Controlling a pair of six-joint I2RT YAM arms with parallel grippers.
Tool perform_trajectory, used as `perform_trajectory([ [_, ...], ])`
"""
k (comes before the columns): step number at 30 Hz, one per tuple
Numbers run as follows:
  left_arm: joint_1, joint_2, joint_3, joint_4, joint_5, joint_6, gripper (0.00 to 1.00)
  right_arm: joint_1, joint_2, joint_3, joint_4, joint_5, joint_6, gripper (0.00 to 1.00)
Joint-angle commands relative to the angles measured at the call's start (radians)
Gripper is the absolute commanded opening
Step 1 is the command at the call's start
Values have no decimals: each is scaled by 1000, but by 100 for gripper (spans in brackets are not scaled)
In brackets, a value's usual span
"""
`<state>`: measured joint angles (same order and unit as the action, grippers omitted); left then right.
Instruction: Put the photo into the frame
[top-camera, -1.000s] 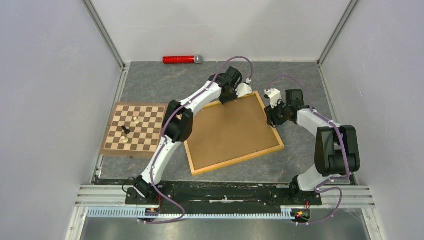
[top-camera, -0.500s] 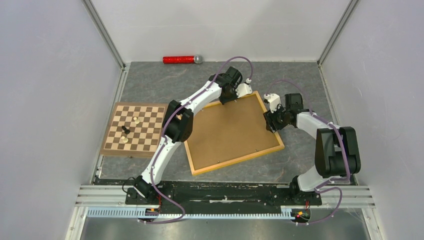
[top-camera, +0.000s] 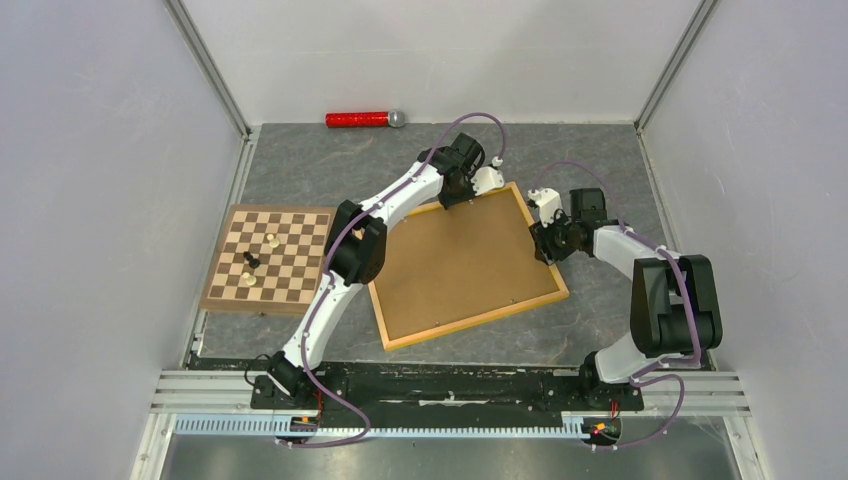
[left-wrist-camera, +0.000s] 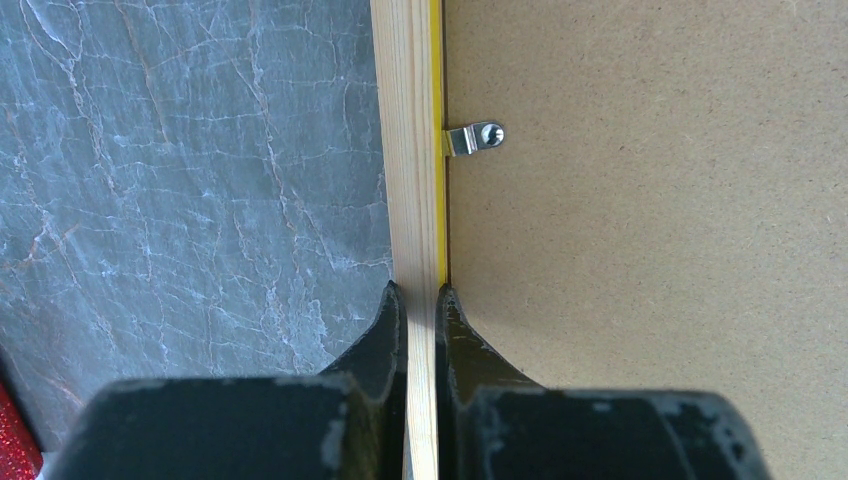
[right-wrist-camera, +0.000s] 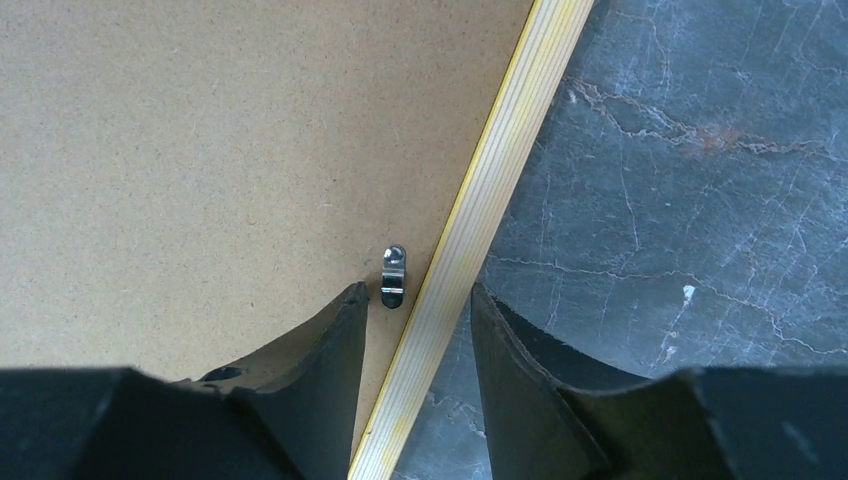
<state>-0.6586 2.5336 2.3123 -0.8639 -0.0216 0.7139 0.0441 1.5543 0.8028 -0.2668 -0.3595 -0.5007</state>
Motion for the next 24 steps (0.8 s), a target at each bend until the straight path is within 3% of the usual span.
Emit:
perform_trajectory([
  [1,-3,35,1,49,0,54,2,5,-18,-1,32,26,-23,44],
  [24,-5,33,-4,49,17,72,2,20,19,-4,132,-19,-1,31],
])
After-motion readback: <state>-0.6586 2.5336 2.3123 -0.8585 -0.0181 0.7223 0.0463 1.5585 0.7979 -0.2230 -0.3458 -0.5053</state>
